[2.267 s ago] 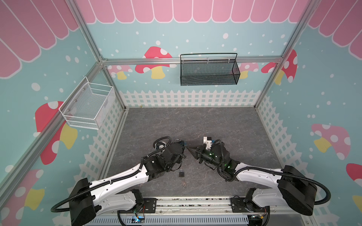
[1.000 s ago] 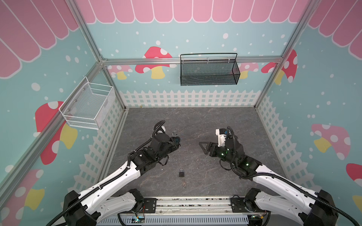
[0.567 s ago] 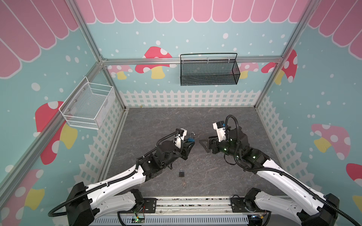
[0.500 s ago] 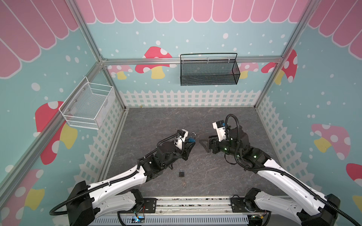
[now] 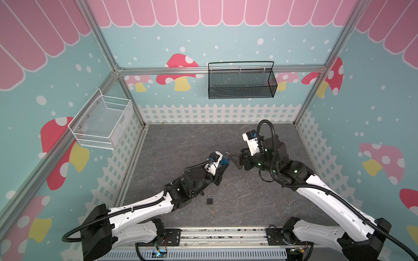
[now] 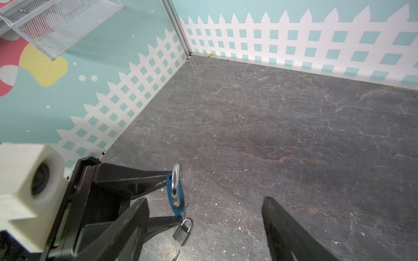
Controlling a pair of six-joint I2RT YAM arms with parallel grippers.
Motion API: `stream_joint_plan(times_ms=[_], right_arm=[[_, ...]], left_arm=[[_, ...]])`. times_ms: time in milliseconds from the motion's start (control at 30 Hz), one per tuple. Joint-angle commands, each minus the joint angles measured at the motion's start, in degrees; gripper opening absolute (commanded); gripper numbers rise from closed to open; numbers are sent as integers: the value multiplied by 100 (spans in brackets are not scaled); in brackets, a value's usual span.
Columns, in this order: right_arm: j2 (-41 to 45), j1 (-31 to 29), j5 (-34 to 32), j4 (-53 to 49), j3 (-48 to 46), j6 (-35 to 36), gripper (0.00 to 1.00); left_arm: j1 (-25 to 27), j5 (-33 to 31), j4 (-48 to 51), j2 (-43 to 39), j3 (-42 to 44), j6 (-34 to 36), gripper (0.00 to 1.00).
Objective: Unlock with the key
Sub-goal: 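Open the right gripper and move it up to the padlock shackle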
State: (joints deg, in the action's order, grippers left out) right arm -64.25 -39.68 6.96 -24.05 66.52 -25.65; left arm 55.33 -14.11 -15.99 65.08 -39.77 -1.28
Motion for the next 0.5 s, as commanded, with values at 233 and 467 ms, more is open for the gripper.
stream_joint_plan(times_ms=[233,467], right_arm=[[-597,13,-180,-570,753,441,82],[-838,-4,-341,-706,1055,517,83]], left_arm=[[52,-338,-197,-15,-81,220,0],[56,-320,-261,-13,-40,214,0]])
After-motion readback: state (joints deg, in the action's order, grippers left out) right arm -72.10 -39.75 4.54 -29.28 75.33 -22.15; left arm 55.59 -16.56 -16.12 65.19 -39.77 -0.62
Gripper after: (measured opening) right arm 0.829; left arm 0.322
